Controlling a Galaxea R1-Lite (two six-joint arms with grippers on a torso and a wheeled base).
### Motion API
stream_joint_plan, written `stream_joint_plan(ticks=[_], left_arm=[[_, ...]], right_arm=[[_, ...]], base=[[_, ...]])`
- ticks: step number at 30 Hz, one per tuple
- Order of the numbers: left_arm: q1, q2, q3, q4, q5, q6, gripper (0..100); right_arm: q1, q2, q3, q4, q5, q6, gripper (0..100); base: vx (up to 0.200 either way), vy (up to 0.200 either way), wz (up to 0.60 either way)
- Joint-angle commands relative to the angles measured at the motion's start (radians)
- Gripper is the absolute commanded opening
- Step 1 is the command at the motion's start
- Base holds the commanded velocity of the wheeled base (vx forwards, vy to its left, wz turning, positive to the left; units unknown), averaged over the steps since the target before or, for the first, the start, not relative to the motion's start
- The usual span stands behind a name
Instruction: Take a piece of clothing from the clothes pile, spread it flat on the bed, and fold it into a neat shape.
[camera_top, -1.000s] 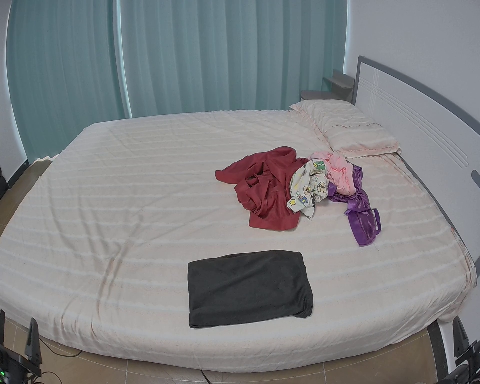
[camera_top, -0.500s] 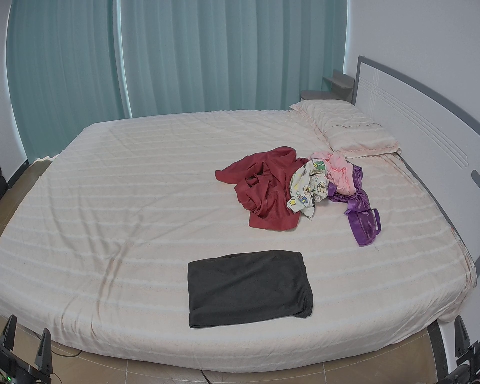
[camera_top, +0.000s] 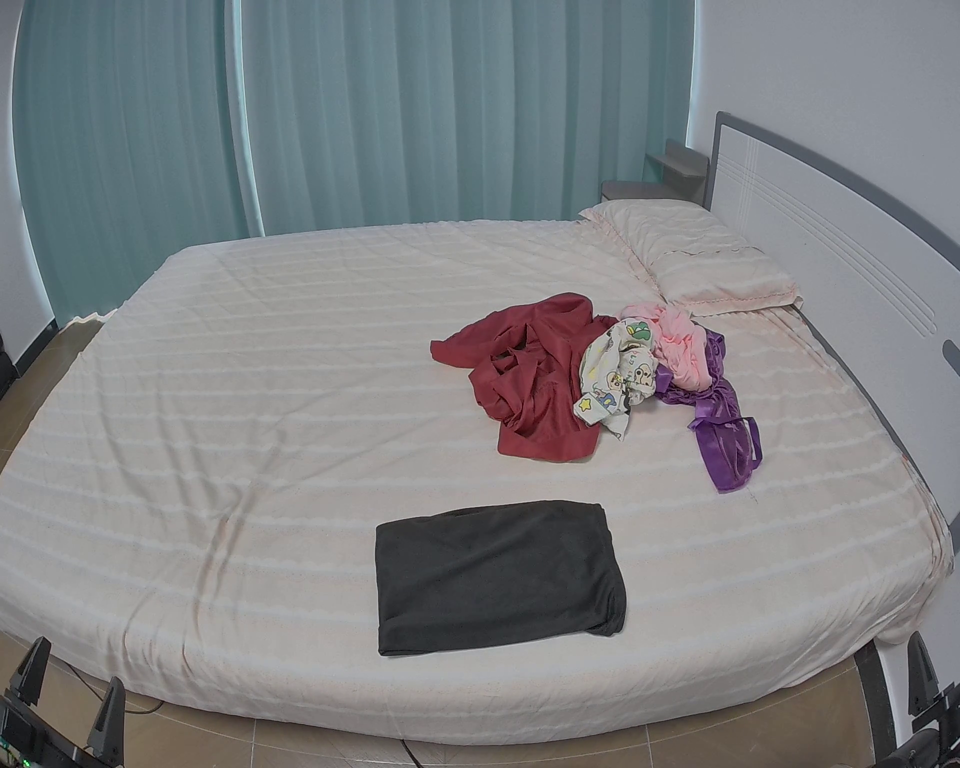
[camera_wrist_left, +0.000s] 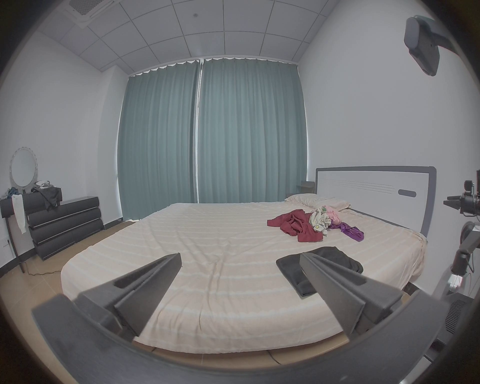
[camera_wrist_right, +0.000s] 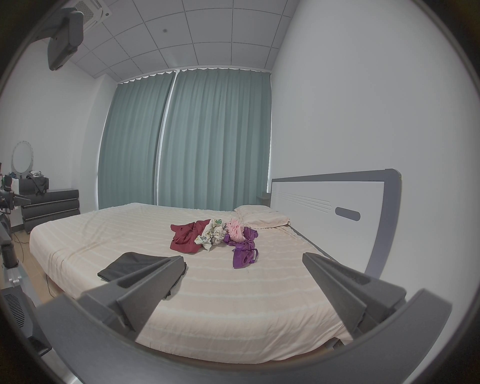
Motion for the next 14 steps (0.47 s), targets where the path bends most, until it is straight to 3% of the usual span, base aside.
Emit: stream_joint_plan(ticks=[1,14], left_arm=[[0.000,-0.010,0.016,0.001,0.001,0.000,100],[0.000,-0.010,0.016,-0.001,0.001,-0.002,100]], right_arm=[[0.000,-0.010,0.018,0.006,-0.008,0.002,100],[0.000,-0.009,0.010,0.037,-0.012,0.008,100]], base=[[0.000,0.000,0.00],[0.000,0.000,0.00]])
